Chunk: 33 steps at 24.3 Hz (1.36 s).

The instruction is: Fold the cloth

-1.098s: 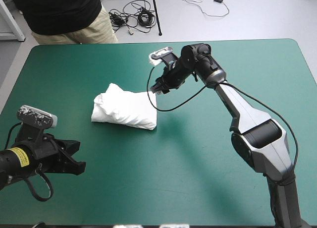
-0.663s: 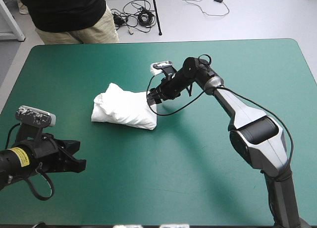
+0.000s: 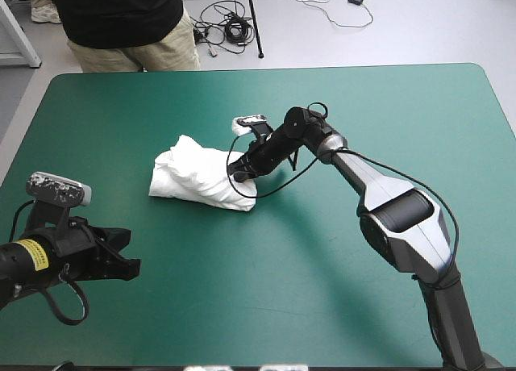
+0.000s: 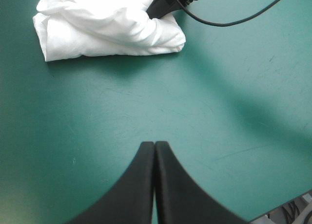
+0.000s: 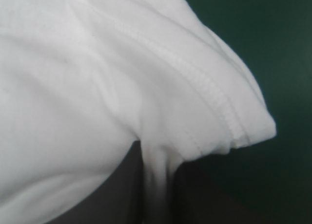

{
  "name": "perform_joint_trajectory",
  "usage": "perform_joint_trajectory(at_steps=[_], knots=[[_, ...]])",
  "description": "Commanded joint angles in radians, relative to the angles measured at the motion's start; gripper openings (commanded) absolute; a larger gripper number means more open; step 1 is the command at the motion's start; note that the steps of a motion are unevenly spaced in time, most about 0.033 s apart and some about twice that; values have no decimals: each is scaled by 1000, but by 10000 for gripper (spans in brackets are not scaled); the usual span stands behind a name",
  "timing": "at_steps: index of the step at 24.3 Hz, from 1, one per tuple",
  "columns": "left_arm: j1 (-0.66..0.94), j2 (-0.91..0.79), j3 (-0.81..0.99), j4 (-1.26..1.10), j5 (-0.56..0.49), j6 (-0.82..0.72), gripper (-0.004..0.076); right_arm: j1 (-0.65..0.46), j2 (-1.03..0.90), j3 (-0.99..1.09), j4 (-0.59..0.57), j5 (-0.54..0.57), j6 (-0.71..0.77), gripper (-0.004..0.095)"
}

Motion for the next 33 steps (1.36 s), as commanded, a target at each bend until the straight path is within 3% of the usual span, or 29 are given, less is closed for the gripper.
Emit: perform_joint_trajectory(at_steps=[1,5,12,21,27,33], knots=[[-3,4,-23,-9,-54,-11,-9,3,-69,-17,-60,95,-24,-17],[-3,4,-23,-9,-54,-11,-9,-17,-121,-17,-170,159,-12,-17],[-3,4,-23,-11,-54,-11,-9,-110,-230,13,-232,166,33,-17],[-3,4,-23,-12,-54,2,-9,-273,-395,345,-433,95,73,-17],[-3,4,-23,-7,-56,19,-9,-463,-587,607,-591,-11,152,-17],[-3,4,-23,-7,-111,30,-9,-740,-814,943,-798,-150,334,-17]])
